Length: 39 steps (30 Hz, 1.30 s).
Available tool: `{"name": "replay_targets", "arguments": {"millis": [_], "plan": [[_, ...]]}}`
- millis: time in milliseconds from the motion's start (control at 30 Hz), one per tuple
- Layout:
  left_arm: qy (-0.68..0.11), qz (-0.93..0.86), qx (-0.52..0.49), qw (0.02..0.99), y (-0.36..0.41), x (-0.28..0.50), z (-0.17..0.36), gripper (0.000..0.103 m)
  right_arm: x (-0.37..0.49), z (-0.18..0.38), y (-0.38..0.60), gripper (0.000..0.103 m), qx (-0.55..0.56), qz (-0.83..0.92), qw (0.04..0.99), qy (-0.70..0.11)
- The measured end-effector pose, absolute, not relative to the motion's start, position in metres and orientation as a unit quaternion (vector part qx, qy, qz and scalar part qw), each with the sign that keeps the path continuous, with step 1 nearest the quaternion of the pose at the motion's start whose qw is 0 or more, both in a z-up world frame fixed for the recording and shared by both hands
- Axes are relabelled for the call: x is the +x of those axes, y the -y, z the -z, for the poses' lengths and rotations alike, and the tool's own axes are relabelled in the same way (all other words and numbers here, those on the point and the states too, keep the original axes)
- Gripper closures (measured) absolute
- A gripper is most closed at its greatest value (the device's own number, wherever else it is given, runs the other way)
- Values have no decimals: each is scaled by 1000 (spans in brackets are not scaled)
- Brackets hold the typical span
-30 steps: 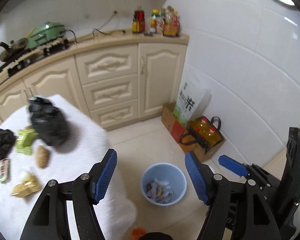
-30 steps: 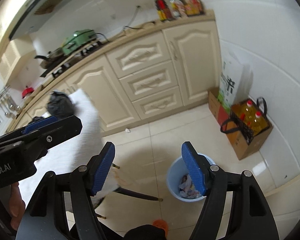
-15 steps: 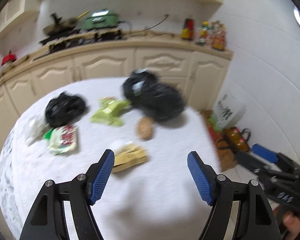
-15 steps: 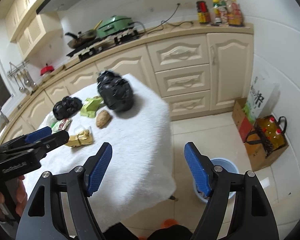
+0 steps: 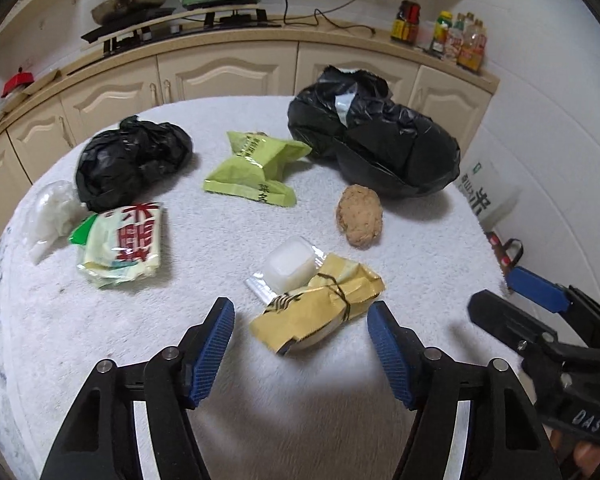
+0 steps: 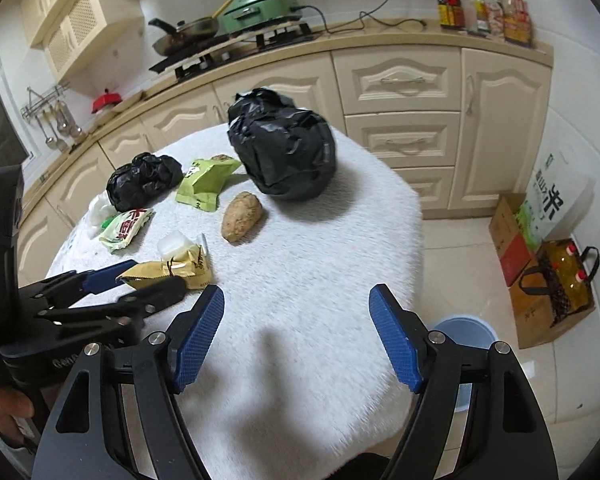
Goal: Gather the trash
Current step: 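Move both open tools back over the table, then grasp the yellow-wrapped snack with the left gripper while the right gripper grasps the bread roll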
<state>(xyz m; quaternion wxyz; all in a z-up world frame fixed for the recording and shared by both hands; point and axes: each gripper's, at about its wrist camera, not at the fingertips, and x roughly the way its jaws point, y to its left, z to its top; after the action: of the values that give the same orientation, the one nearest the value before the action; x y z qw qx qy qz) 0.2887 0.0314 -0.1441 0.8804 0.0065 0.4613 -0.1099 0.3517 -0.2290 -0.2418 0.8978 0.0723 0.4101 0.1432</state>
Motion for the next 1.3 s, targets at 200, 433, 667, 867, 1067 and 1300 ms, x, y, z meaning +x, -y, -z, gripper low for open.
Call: {"name": "replay_targets", "arguments": {"millis": [200, 433, 667, 867, 1067, 1300], "plan": [[-466, 116, 7, 877, -22, 312, 150, 70, 360, 241, 216, 26, 65, -149, 897, -411], [-457, 113, -15, 882, -45, 293, 143, 80, 368, 238, 203, 24, 60, -152, 897, -410], [-451, 107, -51, 885, -89, 262, 132, 81, 374, 241, 172, 24, 42, -171, 891, -419], [-439, 68, -63, 894, -128, 241, 123, 81, 389, 246, 147, 24, 18, -159, 886, -435], [-458, 66, -51, 885, -139, 239, 133, 75, 417, 258, 137, 24, -2, -124, 882, -456], [-452, 76, -51, 887, -129, 253, 137, 56, 436, 259, 136, 52, -11, -114, 886, -449]]}}
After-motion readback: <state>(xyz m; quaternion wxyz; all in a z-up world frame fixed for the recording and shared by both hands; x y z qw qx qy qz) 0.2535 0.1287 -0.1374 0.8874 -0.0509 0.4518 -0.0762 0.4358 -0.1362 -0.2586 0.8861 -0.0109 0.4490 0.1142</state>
